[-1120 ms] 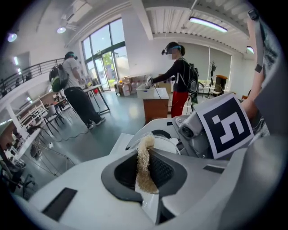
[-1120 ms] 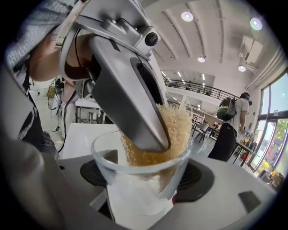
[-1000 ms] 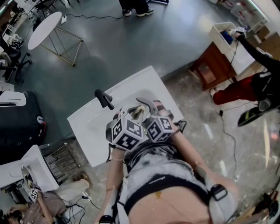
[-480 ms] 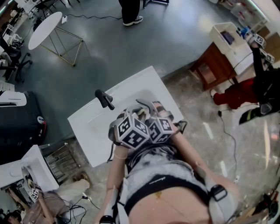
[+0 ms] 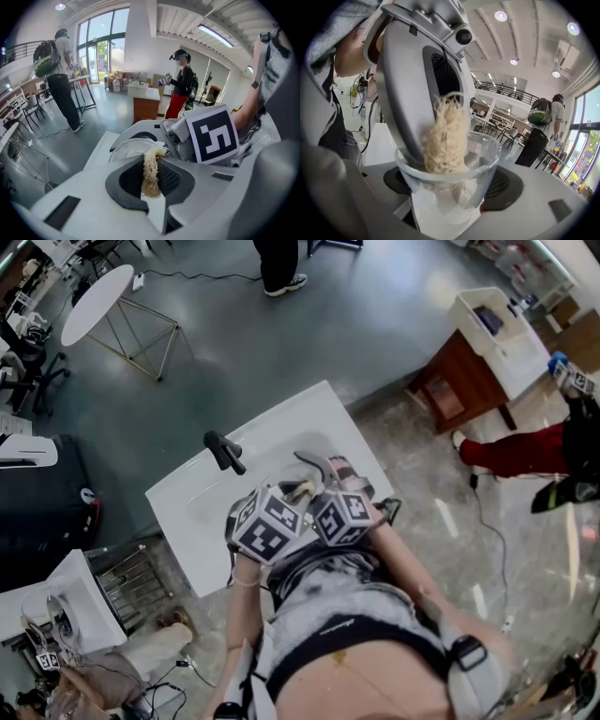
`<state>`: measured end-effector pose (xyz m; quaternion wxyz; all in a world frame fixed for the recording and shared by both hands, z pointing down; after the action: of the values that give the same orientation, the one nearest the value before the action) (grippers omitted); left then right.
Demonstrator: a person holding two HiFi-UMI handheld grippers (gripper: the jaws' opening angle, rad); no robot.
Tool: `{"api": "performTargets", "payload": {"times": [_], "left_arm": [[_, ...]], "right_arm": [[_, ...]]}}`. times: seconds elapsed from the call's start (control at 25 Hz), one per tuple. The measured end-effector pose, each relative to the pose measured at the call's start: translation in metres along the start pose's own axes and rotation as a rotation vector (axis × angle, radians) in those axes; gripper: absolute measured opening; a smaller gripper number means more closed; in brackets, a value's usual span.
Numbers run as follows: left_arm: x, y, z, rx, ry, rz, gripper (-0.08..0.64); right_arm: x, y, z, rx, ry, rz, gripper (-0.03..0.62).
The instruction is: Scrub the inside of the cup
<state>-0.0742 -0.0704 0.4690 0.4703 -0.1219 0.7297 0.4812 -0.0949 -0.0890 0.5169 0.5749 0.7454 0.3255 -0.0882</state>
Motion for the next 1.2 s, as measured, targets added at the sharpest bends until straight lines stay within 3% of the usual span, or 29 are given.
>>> {"api": "performTargets", "payload": {"times": [0.2,0.4,0.48,0.72,0.84,1.04,1.2], "left_arm": [[0.011,-0.002,0.003,0.000,0.005,0.022,0.037],[0.021,-0.007,-0.019,-0.011,-0.126,0.057,0.037],[0.014,-0.006,-0.023,-0.032,-0.164,0.032,0.038],[-0.010,-0.003,-0.016,-0.113,-0.183,-0.072,0.038],[-0.015,-0.002,-0.013,-0.109,-0.153,-0.073,0.037],[-0.013,0.000,-0.004,-0.026,-0.026,-0.024,0.037],[-0.003,-0.002,-0.002,0.003,0.002,0.026,0.037]], "right_arm": [[0.001,0.004,0.001,-0.012,0.003,-0.008,0.408],[0.001,-0.001,0.003,-0.020,0.006,0.011,0.408],[0.002,-0.005,0.002,-0.016,0.003,0.021,0.408],[0.001,-0.010,-0.003,-0.019,-0.005,0.018,0.408],[0.002,-0.006,-0.003,0.004,-0.006,0.006,0.408],[0.006,-0.005,-0.001,0.005,-0.007,-0.005,0.408],[0.004,0.000,0.000,-0.011,-0.001,-0.005,0.408]]}}
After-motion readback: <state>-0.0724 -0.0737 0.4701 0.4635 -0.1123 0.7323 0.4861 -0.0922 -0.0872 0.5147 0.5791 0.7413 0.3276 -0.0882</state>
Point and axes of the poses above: the fingertips, and each gripper's own axes: x backward along the fingers, z to its right, y out of its underside, the point moved 3 cm from there along x, backward along the fingers, and after that the axes turned 2 degrees about -x, right-handed, at the moved point
